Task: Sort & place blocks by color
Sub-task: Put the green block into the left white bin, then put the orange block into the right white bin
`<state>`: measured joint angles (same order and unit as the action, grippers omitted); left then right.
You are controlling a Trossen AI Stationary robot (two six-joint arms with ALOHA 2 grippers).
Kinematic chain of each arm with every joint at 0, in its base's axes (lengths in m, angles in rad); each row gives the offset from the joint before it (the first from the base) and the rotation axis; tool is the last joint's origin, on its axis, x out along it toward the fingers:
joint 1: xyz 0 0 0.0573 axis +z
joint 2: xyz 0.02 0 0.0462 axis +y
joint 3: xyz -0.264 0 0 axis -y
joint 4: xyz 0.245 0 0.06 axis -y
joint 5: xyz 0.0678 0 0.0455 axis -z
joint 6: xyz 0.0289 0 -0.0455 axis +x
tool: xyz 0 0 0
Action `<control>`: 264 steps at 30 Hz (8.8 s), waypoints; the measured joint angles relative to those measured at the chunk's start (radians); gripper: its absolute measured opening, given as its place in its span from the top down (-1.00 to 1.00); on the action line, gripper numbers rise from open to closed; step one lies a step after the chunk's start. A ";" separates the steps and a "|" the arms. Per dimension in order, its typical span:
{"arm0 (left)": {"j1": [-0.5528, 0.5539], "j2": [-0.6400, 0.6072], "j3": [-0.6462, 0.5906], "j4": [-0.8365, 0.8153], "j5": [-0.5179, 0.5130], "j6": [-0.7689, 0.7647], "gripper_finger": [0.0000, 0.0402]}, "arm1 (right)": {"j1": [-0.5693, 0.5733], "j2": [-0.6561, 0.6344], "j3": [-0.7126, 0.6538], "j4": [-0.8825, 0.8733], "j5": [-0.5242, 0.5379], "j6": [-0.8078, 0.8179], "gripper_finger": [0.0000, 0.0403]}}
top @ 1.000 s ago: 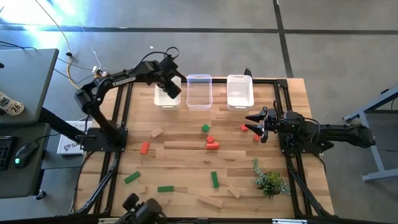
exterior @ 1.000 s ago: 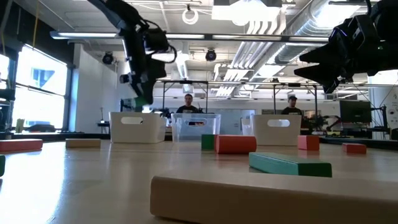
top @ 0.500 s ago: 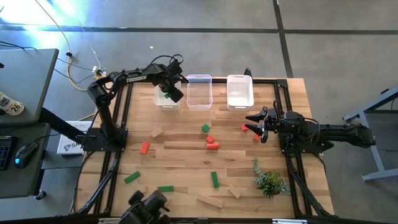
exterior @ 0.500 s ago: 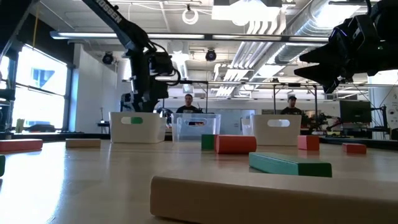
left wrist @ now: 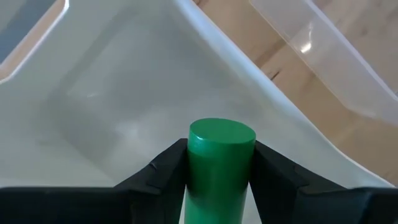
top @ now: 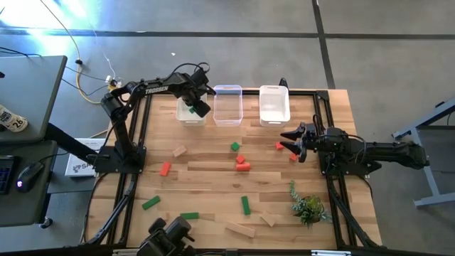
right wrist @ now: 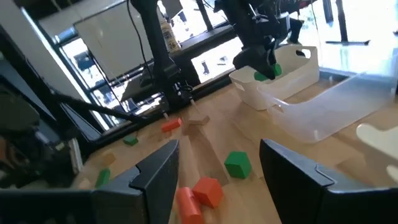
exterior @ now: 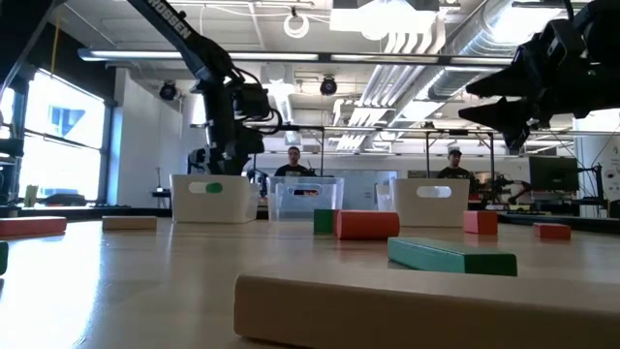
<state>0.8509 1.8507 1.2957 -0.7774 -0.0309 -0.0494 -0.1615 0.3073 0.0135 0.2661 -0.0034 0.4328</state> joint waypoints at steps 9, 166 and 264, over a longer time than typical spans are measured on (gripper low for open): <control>0.000 0.000 0.000 0.025 -0.002 0.013 0.27 | 0.000 0.000 0.000 0.026 0.064 0.253 -0.04; -0.415 -0.481 0.061 -0.475 -0.007 -0.254 -0.04 | 0.228 1.449 0.925 -0.414 -0.155 -0.222 0.48; -0.561 -0.480 -0.523 -0.139 -0.036 -0.643 -0.04 | -0.526 1.362 1.150 -1.028 0.138 -0.296 0.43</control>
<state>0.2895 1.3705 0.7724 -0.9165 -0.0673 -0.6926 -0.6876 1.6697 1.1633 -0.7616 0.1348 0.1372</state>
